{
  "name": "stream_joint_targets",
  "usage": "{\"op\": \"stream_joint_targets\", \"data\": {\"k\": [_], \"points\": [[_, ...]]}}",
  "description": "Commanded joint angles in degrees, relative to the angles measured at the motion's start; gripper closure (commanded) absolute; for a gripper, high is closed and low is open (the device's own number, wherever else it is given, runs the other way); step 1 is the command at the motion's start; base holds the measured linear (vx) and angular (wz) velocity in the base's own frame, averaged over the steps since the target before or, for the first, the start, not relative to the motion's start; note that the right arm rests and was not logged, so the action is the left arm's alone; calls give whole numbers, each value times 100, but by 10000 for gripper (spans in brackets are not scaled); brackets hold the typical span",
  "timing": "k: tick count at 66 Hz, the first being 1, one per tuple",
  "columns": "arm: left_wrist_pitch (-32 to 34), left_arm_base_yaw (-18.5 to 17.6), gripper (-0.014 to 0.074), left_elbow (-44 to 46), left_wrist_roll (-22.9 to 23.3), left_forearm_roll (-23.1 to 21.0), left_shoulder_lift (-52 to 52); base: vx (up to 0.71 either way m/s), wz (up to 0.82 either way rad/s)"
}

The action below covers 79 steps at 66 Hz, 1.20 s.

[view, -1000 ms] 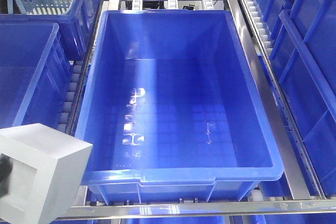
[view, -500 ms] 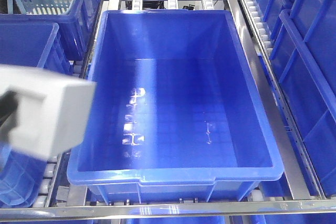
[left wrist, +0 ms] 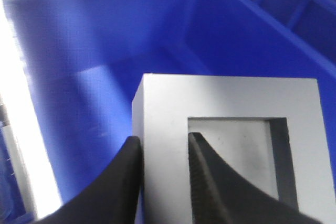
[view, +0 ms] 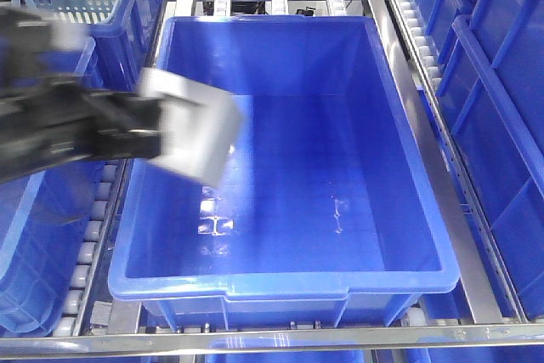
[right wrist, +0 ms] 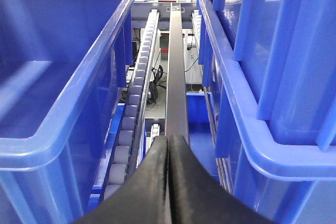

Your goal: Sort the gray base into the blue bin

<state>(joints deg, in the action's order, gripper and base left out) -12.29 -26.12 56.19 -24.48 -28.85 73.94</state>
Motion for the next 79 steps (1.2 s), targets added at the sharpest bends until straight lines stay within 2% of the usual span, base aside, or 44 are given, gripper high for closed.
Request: {"op": "stream_joint_targets", "data": {"k": [1, 17, 33, 41, 65, 79], "points": [[418, -227, 573, 547, -188, -144, 413, 0, 0], [368, -337, 564, 1417, -204, -184, 1651, 0, 0], [-141, -337, 539, 2347, -210, -184, 2659, 0, 0], [-185, -337, 527, 2683, -210, -184, 3089, 0, 0], [-167, -337, 504, 3130, -205, -184, 3960, 0, 0], [-165, -337, 441, 3130, -205, -184, 4064, 0, 0]]}}
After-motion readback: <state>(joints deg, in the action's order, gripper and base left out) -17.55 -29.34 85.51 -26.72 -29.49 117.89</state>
